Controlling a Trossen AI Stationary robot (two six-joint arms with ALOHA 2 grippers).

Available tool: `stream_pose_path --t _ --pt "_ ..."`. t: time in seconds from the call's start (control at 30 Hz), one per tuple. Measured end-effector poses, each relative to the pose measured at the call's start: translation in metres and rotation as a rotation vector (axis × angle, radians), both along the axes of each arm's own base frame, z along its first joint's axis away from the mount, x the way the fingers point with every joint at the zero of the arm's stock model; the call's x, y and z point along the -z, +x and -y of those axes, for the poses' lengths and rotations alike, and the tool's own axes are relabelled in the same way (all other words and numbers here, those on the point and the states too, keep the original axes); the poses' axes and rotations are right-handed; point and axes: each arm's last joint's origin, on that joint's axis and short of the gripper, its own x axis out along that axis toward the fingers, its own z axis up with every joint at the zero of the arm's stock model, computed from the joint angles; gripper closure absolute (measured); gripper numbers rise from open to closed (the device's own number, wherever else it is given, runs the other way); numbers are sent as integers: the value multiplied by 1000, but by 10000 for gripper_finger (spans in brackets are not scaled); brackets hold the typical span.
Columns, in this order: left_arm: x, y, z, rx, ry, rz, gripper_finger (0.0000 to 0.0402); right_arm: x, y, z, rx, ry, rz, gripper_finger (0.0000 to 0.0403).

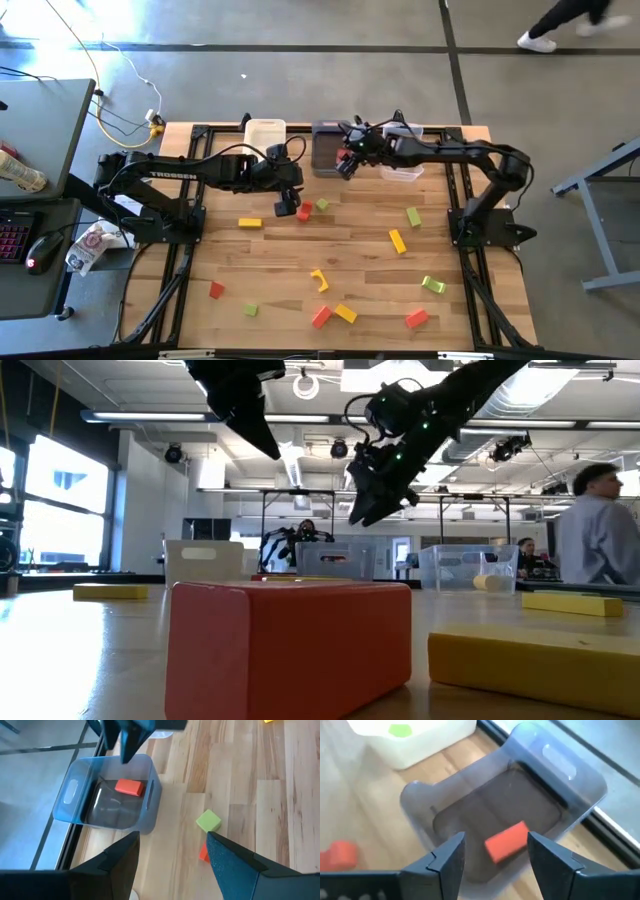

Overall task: Sort & place blocks by color
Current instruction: Put the yellow block into the transparent bin

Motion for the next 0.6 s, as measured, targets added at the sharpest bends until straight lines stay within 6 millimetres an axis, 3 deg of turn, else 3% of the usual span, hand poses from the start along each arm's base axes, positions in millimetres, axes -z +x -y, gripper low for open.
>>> stream_pose_path --t 0.33,0.6 --pt "0 0 0 0 1 1 186 -20 -7 -45 -101 93 -17 210" --pt "0 0 0 -3 -1 3 186 -9 -15 -75 -107 233 -160 210"
